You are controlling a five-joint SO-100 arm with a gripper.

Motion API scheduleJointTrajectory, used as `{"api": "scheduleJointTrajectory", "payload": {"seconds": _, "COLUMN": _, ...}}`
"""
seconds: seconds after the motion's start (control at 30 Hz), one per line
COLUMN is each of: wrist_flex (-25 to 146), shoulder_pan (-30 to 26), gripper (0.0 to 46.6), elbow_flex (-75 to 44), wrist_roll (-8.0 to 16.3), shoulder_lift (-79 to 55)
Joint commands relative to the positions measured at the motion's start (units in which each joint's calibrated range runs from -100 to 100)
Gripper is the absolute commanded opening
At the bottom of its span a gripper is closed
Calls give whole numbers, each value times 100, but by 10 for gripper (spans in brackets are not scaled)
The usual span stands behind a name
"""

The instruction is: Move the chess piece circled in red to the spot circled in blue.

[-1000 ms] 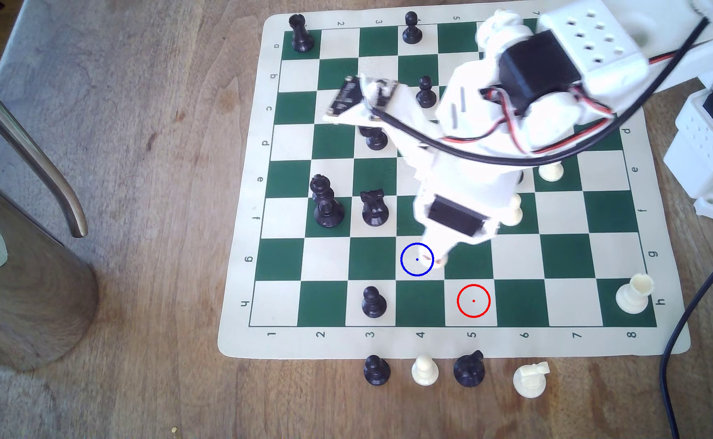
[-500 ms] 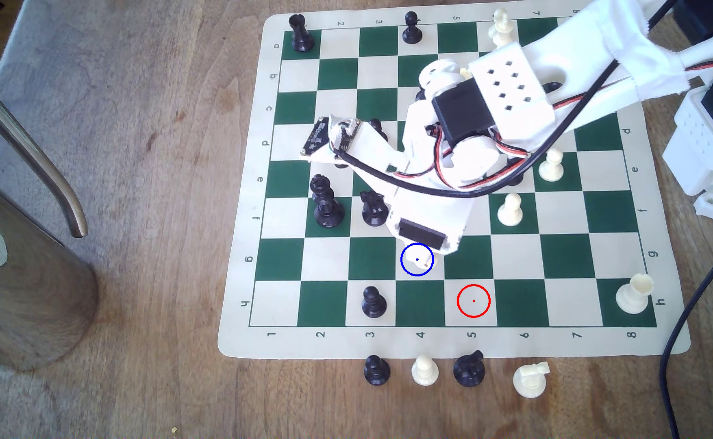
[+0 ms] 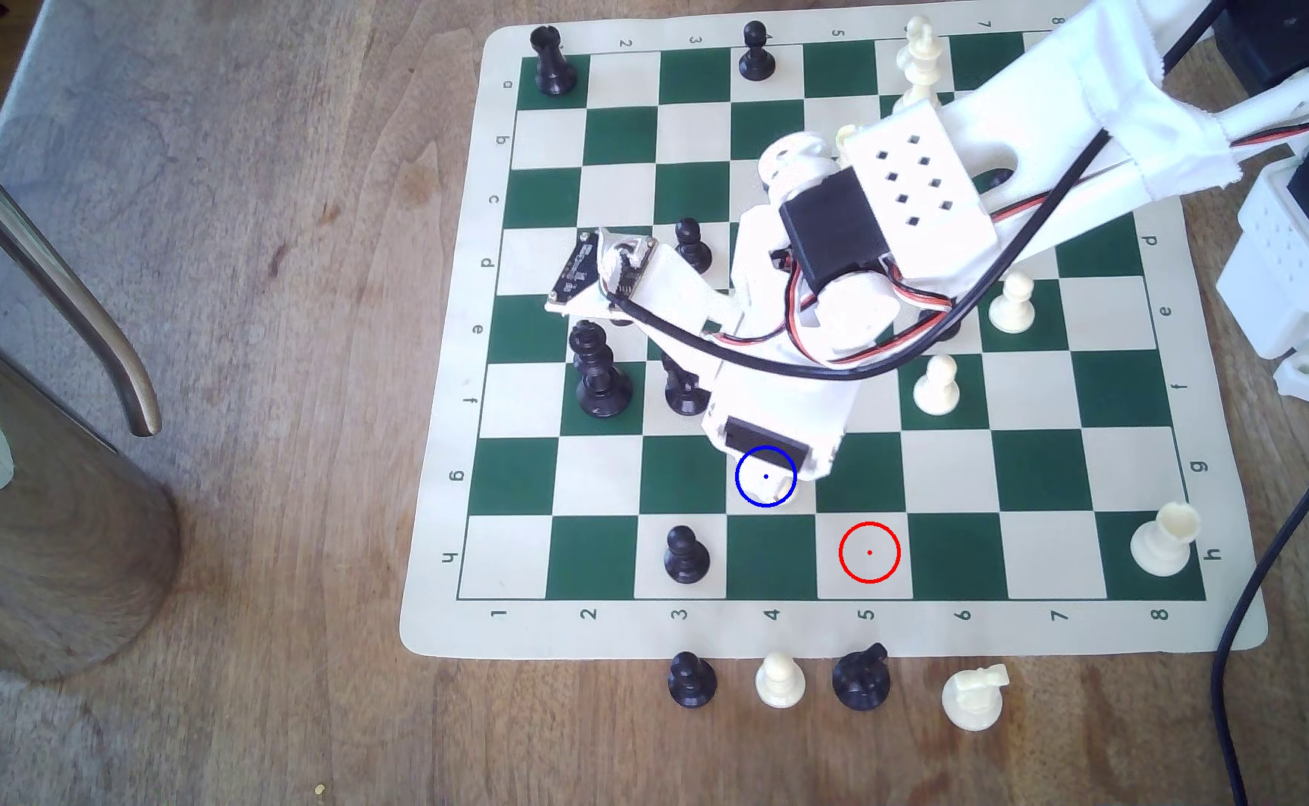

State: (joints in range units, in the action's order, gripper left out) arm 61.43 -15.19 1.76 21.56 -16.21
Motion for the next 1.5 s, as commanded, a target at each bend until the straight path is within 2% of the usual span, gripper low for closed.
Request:
{"api": "scheduleJointTrajectory", "payload": {"seconds": 0.0, "wrist_flex": -66, "shoulder_pan": 37, "gripper": 75, "elbow_flex": -430, "wrist_roll": -5, "shoulder_lift": 119}}
{"api": "scheduleJointTrajectory", "payload": {"seconds": 0.13, "wrist_flex": -66, "shoulder_pan": 45, "gripper": 136, "elbow_flex": -430, "wrist_roll": -5, "shoulder_lift": 102}}
{"api": "scheduleJointTrajectory", "payload": {"seconds": 0.2, "wrist_flex": -66, "shoulder_pan": 45, "gripper": 152, "elbow_flex": -421, "wrist_roll": -10, "shoulder_lift": 102}}
{"api": "scheduleJointTrajectory", "payload": {"seconds": 0.77, "wrist_flex": 278, "shoulder_pan": 21, "gripper": 249, "elbow_flex": 50, "wrist_roll": -59, "shoulder_lift": 611}}
{"api": "scheduleJointTrajectory", "payload": {"seconds": 1.0, "wrist_flex": 490, "shoulder_pan": -41, "gripper": 258, "elbow_flex": 486, "wrist_roll": -83, "shoulder_lift": 1256}}
{"api": "scheduleJointTrajectory", "payload": {"seconds": 1.47, "wrist_flex": 613, "shoulder_pan": -229, "gripper": 263, "elbow_flex": 2671, "wrist_roll": -88, "shoulder_lift": 3497}}
